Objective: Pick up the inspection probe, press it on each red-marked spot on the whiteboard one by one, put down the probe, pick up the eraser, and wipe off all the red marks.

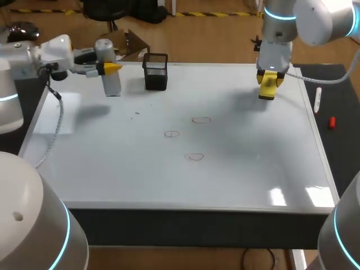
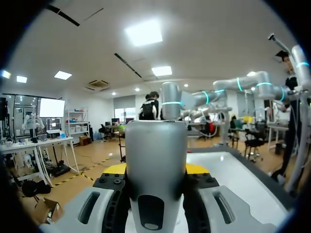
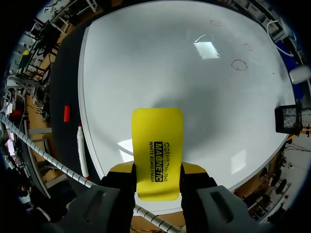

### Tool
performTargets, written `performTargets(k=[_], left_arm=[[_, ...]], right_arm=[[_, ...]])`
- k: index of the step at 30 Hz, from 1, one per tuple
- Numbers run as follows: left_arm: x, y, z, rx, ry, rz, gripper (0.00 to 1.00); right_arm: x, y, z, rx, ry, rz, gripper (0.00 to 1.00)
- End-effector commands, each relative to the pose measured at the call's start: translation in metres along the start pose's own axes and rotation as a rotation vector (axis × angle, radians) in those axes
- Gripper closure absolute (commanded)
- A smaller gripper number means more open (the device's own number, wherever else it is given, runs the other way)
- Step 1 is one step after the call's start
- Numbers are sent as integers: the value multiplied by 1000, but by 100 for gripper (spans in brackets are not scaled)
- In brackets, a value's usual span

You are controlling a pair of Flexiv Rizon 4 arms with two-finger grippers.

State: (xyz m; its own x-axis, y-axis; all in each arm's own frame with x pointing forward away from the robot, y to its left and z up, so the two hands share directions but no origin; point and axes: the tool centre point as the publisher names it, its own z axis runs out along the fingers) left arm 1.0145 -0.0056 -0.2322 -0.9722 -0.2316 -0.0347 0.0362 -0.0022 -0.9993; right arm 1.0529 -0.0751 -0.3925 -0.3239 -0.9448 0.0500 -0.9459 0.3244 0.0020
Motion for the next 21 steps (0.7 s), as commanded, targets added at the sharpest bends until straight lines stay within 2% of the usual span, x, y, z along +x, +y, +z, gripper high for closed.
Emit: performTargets(k=[1,10,21], left_arm=[[-1,-2,-14,-1,-28,3,100],[-5,-2,-28,-4,-64,-5,100],[-5,-2,-28,-4,-64,-5,100]], right_arm=[[1,0,-1,3,2,-2,100],[1,0,-1,3,2,-2,100],[1,0,-1,3,2,-2,100]])
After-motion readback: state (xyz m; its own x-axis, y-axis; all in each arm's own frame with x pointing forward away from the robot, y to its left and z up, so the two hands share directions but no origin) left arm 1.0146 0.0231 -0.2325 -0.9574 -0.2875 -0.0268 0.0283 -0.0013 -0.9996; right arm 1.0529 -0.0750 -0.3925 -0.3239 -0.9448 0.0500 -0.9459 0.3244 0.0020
